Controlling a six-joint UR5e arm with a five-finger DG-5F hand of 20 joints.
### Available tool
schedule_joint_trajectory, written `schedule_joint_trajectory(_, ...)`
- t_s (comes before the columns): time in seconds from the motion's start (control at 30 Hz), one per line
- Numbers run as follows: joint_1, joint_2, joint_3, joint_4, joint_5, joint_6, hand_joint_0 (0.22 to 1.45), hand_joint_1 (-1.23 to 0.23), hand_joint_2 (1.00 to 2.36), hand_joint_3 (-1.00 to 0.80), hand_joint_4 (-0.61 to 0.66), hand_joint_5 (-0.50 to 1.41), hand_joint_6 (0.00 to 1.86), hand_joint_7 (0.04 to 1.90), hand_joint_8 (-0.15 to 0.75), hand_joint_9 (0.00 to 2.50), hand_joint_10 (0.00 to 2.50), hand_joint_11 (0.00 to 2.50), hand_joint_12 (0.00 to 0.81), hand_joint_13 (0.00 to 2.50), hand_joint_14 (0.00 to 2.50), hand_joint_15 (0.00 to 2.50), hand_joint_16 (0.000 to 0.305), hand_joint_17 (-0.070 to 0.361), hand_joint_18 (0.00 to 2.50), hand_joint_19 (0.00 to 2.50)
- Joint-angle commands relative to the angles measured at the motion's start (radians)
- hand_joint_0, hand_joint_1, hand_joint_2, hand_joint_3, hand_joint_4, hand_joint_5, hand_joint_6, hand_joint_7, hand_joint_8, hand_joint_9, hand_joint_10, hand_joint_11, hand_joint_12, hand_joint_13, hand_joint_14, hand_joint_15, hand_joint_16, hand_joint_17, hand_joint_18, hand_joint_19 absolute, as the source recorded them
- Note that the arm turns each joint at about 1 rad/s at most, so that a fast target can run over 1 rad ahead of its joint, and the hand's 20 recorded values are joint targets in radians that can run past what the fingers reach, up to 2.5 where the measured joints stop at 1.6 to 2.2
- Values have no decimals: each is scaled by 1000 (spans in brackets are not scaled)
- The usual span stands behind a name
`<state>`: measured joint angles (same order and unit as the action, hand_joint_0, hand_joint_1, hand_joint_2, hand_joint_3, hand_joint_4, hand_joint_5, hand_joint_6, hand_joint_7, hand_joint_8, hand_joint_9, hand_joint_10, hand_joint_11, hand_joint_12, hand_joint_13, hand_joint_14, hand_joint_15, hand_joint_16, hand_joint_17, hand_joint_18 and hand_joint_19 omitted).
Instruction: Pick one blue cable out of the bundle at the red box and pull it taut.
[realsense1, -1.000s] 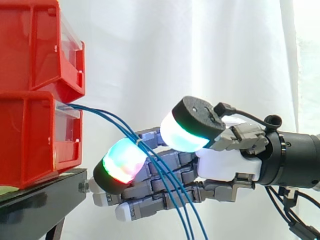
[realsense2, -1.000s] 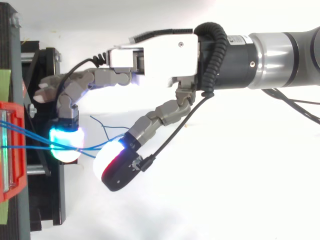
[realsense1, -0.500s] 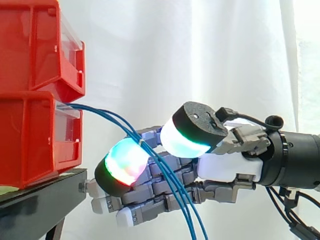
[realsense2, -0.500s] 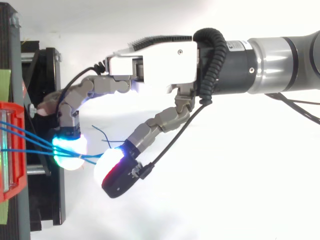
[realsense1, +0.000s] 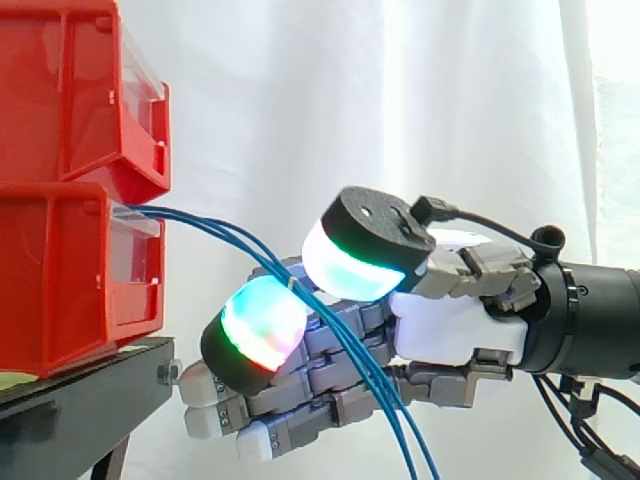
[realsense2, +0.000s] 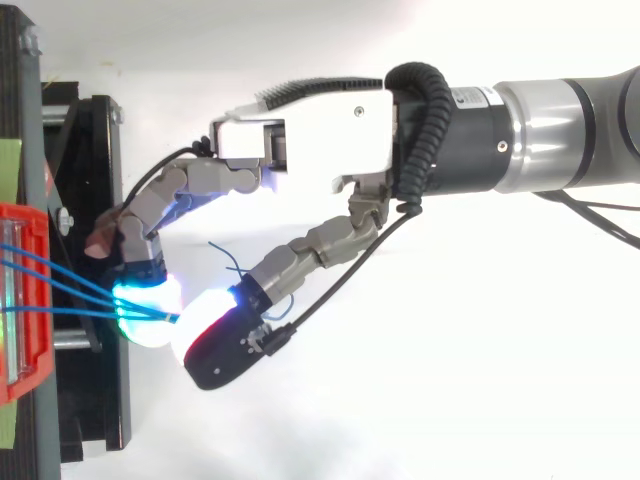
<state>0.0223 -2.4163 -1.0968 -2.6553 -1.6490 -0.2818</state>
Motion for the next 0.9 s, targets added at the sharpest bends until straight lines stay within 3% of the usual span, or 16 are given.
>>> schedule_joint_trajectory(0.0,1,0,0,0,0,1,576,-587,1011,-354,182,-88,875,909,375,476,1,0,389,423,3,101,55,125,384,240)
schedule_joint_trajectory(0.13,1,0,0,0,0,1,578,-559,1012,-327,170,-90,871,903,371,459,1,0,389,411,3,103,55,125,371,254)
schedule_joint_trajectory(0.33,1,2,0,0,0,6,584,-744,1014,-288,172,-91,874,952,377,492,0,0,390,452,3,102,54,123,432,244)
schedule_joint_trajectory(0.63,-1,3,0,0,-3,6,632,-877,1019,-193,129,-95,891,984,385,532,0,41,398,507,2,112,54,122,520,229)
schedule_joint_trajectory(0.87,-1,6,0,-3,-2,6,701,-932,1014,-325,75,-116,904,927,376,533,1,81,398,512,3,114,54,122,542,215)
